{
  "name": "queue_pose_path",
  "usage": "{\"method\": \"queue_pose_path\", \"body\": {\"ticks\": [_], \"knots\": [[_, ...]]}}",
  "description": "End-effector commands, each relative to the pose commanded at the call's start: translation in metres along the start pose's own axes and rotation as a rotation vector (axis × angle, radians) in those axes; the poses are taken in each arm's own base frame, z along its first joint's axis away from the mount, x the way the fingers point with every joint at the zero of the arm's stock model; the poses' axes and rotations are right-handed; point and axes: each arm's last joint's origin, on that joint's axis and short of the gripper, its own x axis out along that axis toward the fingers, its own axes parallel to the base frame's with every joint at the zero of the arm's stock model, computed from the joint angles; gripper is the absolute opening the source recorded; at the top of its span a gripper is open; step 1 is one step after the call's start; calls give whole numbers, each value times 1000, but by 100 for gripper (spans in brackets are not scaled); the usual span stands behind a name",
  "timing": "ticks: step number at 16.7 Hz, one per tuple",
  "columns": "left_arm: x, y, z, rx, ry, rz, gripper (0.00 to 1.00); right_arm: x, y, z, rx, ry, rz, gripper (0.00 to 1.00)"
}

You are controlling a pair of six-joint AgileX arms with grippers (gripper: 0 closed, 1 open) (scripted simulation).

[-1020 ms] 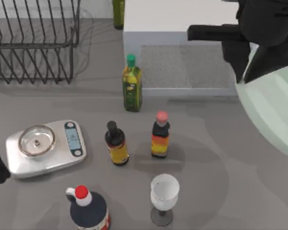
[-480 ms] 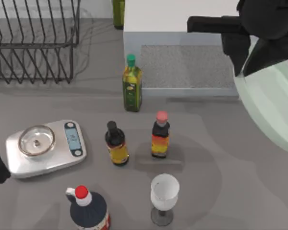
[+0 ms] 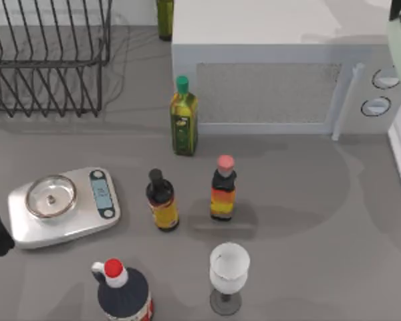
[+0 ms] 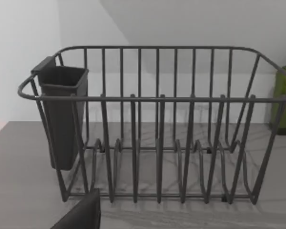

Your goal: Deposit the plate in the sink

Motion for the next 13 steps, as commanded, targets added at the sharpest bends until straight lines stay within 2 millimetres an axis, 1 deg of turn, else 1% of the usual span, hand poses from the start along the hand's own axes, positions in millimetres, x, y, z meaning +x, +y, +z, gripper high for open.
{"method": "queue_pose_path", "body": {"ticks": [3, 6, 8, 10, 12, 13], "knots": [[0, 0, 0, 0, 0, 0, 100, 35, -42, 48, -4, -5, -34, 0], [0, 0, 0, 0, 0, 0, 100, 83, -87, 83, -54, 47, -80, 0], [0, 0, 0, 0, 0, 0, 100, 122, -108, 97, -109, 113, -100, 0], [0, 0, 0, 0, 0, 0, 100, 157, -122, 103, -163, 184, -111, 0], [0, 0, 0, 0, 0, 0, 100, 178, -131, 105, -198, 235, -116, 0], [0, 0, 0, 0, 0, 0, 100, 183, -134, 105, -205, 248, -118, 0]]}}
